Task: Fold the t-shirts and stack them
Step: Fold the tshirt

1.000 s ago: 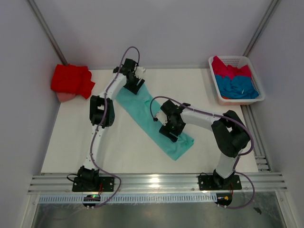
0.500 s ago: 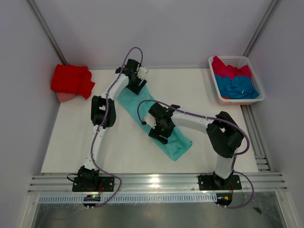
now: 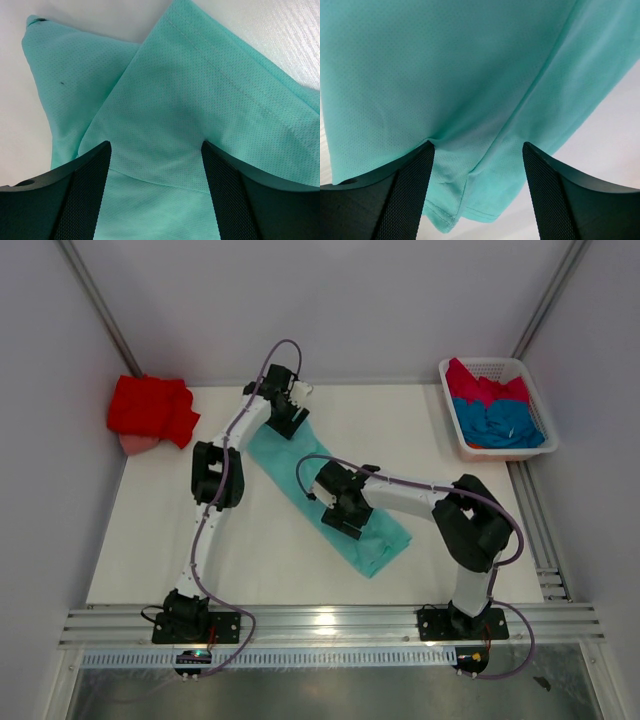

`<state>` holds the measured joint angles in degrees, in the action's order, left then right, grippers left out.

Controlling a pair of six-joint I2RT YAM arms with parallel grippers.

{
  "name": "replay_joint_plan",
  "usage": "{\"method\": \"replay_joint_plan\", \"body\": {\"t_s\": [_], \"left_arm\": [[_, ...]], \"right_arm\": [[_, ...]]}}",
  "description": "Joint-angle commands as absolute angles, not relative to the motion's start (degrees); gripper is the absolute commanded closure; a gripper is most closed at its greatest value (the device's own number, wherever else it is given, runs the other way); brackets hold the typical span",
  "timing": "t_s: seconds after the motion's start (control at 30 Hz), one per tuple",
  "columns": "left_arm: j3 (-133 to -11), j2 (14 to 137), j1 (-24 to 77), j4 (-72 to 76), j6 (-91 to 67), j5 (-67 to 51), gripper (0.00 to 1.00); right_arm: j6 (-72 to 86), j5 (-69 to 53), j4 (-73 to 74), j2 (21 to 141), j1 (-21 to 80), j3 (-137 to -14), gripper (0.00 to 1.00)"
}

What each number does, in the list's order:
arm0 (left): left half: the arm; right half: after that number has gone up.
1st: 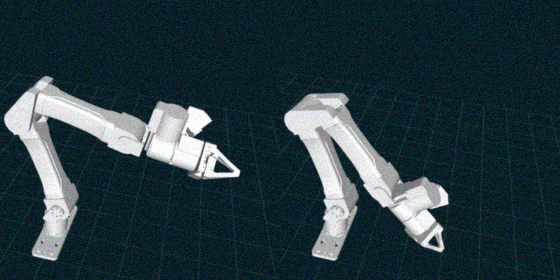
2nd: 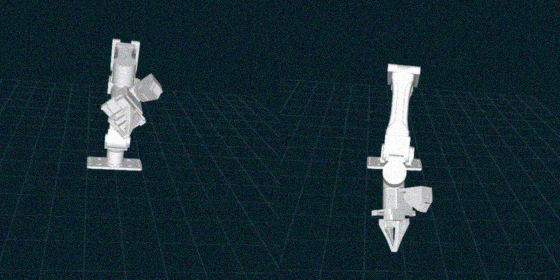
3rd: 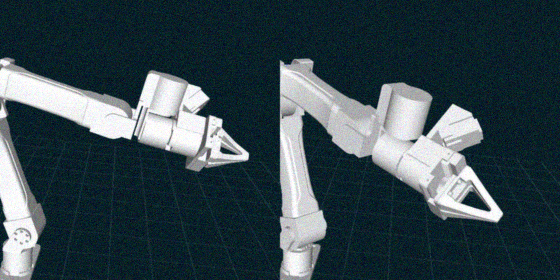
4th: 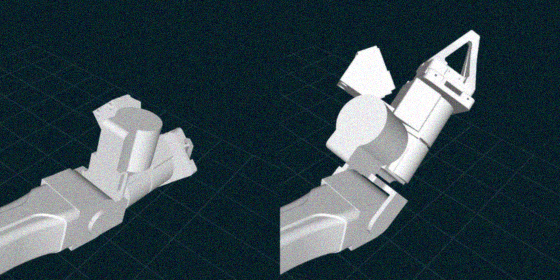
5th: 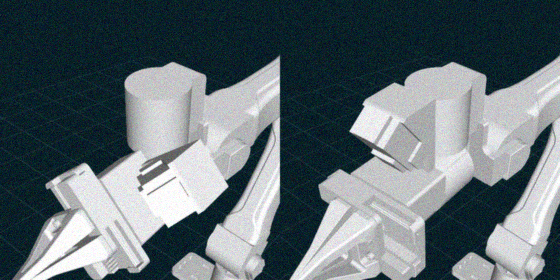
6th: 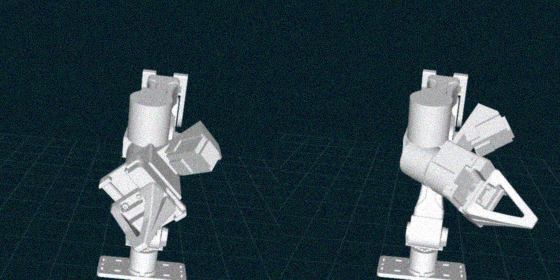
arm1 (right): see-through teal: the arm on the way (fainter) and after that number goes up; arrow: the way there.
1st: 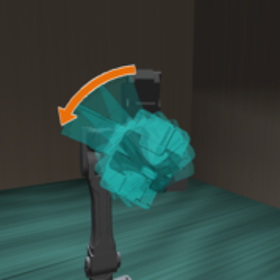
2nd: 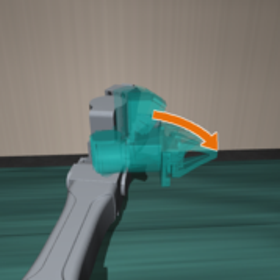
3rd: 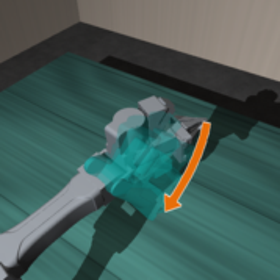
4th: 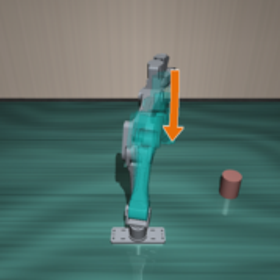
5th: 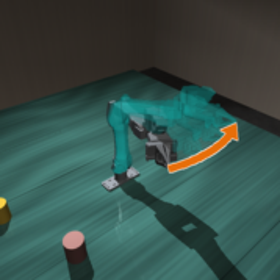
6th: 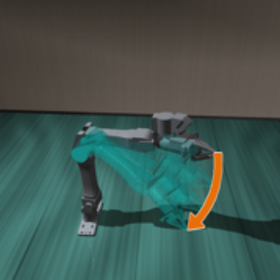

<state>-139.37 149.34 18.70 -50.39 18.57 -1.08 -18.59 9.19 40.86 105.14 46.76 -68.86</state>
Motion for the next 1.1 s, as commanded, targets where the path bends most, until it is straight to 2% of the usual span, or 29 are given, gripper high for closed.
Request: {"method": "replay_joint_plan", "body": {"t_s": [0.0, 0.23, 0.43, 0.67, 0.9, 1.07], "left_arm": [[-137.11, 150.03, 18.98, -51.50, 20.04, -0.44, 0.24], [-136.93, 149.94, 18.98, -51.68, 20.21, -0.53, 0.24], [-135.36, 149.24, 18.98, -51.24, 20.48, -0.44, 0.24], [-135.09, 149.24, 18.98, -51.06, 20.48, -0.44, 0.24], [-134.82, 149.33, 18.90, -50.89, 20.30, -0.53, 0.24], [-134.74, 149.41, 18.90, -50.89, 20.04, -0.44, 0.24]], "right_arm": [[-16.70, 16.59, 39.20, 103.62, 46.32, -68.29, 0.24], [-14.86, 26.44, 40.34, 104.15, 43.34, -68.82, 0.21], [-14.59, 30.05, 39.11, 104.33, 35.79, -67.59, 0.21], [-17.75, 34.97, 34.72, 101.60, 32.87, -65.48, 0.21], [-17.40, 29.71, 34.98, 98.26, 32.87, -72.15, 0.21], [-21.17, 29.80, 28.49, 96.16, 32.87, -72.51, 0.21]]}}
